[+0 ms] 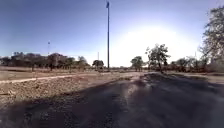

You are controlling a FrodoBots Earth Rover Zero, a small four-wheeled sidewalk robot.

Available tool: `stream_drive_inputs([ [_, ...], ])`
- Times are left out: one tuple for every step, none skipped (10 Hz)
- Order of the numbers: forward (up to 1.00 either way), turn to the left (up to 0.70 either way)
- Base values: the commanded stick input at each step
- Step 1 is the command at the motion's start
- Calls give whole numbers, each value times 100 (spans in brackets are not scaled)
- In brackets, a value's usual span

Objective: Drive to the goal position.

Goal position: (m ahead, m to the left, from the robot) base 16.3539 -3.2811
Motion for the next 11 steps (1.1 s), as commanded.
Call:
stream_drive_inputs([
  [50, 0],
  [50, 0],
  [50, 0],
  [50, 0],
  [50, 0],
  [50, 0],
  [50, 6],
  [50, 2],
  [50, 0],
  [50, 0],
  [50, 0],
])
